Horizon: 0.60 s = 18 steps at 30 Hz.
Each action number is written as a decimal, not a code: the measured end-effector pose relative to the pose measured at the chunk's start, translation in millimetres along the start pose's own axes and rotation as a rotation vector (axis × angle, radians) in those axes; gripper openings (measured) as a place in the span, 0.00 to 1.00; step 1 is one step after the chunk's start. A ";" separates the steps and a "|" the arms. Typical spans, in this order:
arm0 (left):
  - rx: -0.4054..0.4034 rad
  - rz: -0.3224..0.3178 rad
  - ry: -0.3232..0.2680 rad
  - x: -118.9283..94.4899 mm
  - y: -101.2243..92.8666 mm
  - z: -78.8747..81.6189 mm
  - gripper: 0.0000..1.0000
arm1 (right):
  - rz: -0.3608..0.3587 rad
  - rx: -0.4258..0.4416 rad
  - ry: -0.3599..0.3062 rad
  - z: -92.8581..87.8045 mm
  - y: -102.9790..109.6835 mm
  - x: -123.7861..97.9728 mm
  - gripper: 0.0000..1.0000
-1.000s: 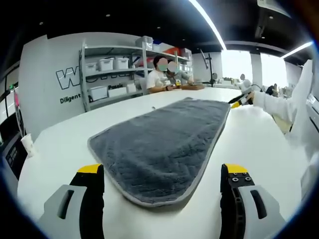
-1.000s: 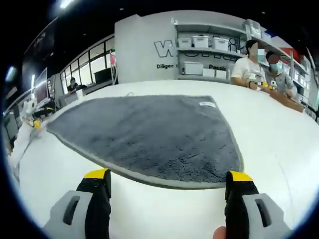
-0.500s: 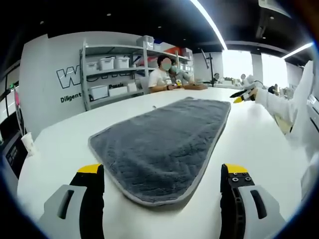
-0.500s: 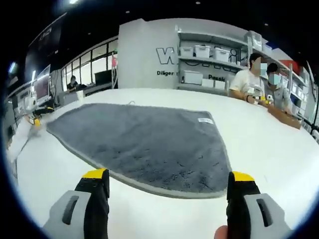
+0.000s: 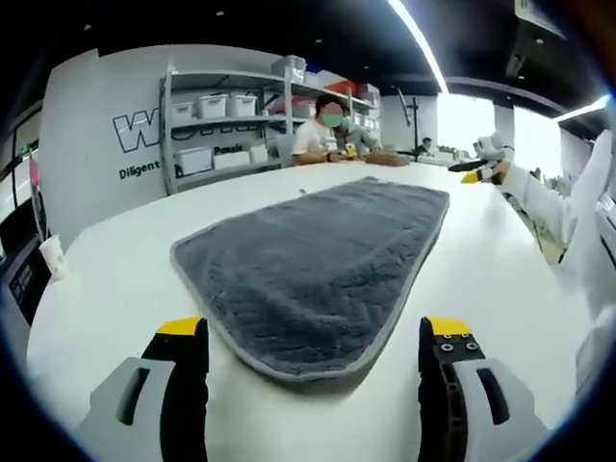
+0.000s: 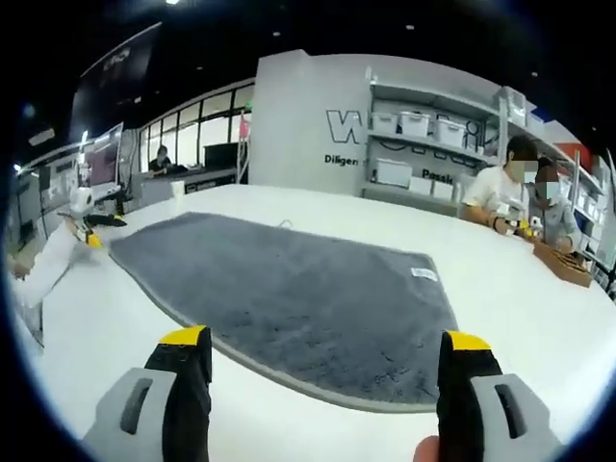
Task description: Open the folded towel by lifting each exposed corner and separating the folded layers until the towel lies flat within the target outline without major curled edges
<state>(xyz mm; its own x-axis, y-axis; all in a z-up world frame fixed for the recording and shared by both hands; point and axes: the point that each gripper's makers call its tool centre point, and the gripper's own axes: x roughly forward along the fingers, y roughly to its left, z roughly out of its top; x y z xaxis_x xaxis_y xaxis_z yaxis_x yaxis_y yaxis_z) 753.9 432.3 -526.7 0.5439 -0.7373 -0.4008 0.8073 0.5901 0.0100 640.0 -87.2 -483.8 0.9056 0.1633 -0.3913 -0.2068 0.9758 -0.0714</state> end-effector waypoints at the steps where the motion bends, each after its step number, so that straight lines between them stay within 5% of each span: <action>1: -0.009 -0.001 0.000 -0.4 0.7 -0.9 0.82 | 0.004 -0.003 0.001 0.4 2.4 0.8 0.99; 6: -0.072 0.042 0.029 -5.4 11.0 -11.0 0.71 | 0.018 -0.011 0.002 1.8 5.7 2.9 0.98; 11: -0.172 0.018 -0.013 -11.7 9.4 -8.8 0.46 | 0.019 -0.011 0.007 1.6 3.1 4.3 0.97; 15: -0.183 0.047 0.071 -14.0 9.4 -25.3 0.32 | 0.023 -0.011 0.008 2.3 2.5 5.1 0.97; 18: -0.242 0.026 0.067 -13.5 6.9 -26.3 0.30 | 0.025 -0.016 0.007 3.2 6.0 5.0 0.97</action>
<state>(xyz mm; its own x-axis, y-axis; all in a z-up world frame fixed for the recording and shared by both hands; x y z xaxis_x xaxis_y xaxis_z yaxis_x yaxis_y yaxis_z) 746.1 455.0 -545.3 0.5408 -0.7020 -0.4633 0.7102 0.6762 -0.1956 644.4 -80.0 -483.3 0.8975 0.1862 -0.3999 -0.2351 0.9690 -0.0763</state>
